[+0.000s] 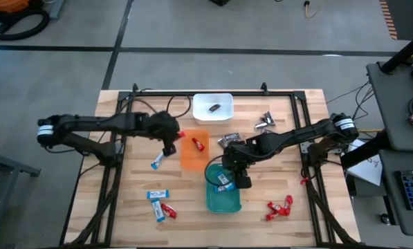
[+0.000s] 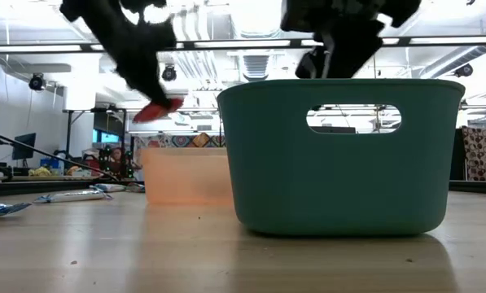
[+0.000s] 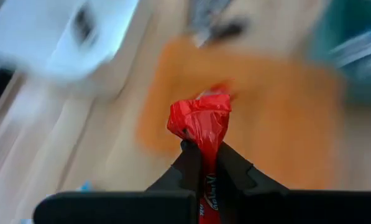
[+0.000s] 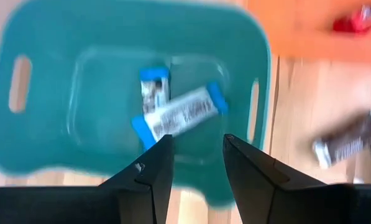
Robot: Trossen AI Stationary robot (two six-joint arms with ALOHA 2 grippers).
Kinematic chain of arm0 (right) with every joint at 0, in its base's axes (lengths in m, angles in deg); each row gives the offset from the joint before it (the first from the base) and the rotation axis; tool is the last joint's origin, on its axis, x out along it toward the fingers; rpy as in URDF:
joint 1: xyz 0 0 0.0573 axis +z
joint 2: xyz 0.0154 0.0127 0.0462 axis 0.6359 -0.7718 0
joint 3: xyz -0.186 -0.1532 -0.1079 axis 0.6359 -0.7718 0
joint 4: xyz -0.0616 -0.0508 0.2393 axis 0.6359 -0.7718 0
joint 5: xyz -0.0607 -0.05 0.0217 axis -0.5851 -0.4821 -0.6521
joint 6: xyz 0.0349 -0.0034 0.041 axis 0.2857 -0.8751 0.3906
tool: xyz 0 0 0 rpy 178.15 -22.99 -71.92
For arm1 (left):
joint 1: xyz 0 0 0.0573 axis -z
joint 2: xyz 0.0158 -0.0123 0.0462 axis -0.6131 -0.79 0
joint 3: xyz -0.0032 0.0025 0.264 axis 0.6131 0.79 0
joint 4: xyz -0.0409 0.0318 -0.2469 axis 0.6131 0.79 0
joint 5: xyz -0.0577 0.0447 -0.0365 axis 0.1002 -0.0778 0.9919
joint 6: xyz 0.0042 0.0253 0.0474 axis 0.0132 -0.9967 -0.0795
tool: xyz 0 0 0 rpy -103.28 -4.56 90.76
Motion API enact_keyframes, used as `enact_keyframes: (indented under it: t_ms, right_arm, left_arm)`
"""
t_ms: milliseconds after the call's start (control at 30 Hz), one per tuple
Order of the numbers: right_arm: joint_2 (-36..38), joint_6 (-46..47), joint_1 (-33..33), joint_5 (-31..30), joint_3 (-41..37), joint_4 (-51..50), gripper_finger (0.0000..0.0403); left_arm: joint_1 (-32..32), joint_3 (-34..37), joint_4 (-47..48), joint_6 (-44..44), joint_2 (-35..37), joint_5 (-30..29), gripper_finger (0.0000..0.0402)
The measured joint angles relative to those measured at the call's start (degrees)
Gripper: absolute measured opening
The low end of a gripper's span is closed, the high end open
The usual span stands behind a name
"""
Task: Sort candy
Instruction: Put the red chocolate bar into the orange bin
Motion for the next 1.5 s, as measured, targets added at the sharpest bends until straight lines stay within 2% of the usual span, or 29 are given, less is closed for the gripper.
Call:
enact_keyframes:
  t_ms: [200, 400, 667, 933, 1167, 1333, 1500]
  right_arm:
    - [2.69, 3.27, 0.0, 0.0, -0.02, -4.34, 0.0137]
    - [7.05, 5.14, 0.0, -0.02, -0.02, -5.47, 0.0131]
    - [11.44, 6.82, 0.0, -0.04, -0.05, -5.45, 0.013]
    - [11.85, 7.43, 0.0, -0.1, -0.09, -5.47, 0.013]
    - [11.85, 9.68, 0.0, -0.37, -0.13, -6.03, 0.0146]
    - [11.85, 11.19, -0.14, -4.1, -0.13, -7.88, 0.015]
    - [11.88, 13.51, -1.05, -5.13, -0.14, -10.43, 0.015]
  left_arm:
    - [6.8, 0.4, -12.14, -1.2, -0.78, 0.38, 0.0002]
    - [8.06, 0.44, -17.11, -2.18, -6.08, 0.13, 0.0003]
    - [7.5, -2.54, -16.39, -2.87, -15.2, -2.07, 0.0003]
    - [7.41, -7.45, -9.76, -3.24, -21.85, -3.87, 0.0005]
    - [7.3, -7.8, -7.67, -3.24, -24.67, -4.54, 0.0032]
    - [7.3, -7.8, -7.6, -3.24, -24.94, -4.54, 0.0059]
    - [7.3, -7.8, -6.83, -3.24, -24.31, -4.54, 0.0086]
